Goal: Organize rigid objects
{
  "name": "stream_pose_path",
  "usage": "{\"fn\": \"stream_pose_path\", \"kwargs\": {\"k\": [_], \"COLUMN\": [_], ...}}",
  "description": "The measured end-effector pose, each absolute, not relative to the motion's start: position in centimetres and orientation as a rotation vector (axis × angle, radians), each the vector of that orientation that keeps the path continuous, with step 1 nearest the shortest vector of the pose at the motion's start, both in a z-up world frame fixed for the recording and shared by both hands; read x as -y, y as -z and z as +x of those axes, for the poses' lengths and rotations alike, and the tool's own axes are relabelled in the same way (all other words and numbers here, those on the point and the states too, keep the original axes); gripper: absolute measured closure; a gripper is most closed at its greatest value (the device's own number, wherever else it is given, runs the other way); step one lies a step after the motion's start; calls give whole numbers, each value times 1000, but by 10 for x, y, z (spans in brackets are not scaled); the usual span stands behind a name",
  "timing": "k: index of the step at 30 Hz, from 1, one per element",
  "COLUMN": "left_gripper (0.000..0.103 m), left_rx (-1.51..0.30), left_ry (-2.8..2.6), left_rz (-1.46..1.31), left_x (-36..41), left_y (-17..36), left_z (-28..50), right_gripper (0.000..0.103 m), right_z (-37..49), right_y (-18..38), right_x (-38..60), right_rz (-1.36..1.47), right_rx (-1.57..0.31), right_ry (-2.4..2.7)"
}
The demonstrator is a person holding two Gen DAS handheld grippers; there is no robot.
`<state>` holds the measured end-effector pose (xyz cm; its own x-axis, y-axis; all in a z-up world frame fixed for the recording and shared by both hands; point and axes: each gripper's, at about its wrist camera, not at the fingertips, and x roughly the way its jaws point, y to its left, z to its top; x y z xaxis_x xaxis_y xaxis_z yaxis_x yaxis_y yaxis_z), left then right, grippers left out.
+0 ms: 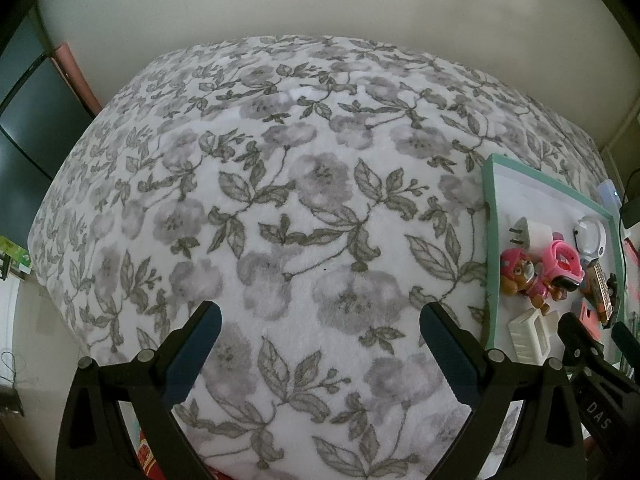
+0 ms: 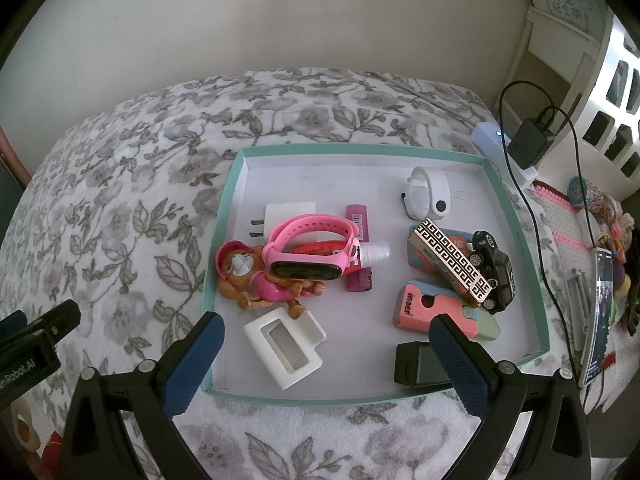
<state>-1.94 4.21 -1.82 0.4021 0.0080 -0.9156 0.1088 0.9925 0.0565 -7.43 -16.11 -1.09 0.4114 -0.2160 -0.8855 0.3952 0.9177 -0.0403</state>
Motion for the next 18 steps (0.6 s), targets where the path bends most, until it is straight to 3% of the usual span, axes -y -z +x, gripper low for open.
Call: {"fn": "stream_pose_path", "kwargs": {"k": [18], "left_gripper": [4], "left_rx": [-1099], "left_ry": [110], "left_rz": [115], "left_x": [-39], "left_y": [7], "left_z": [-23], "right_gripper": [0], "right_z": [-76], "right_y": [13], "right_x": [165], "right_rz": [185], "right_rx": [-1087], "right_ry": [388]}}
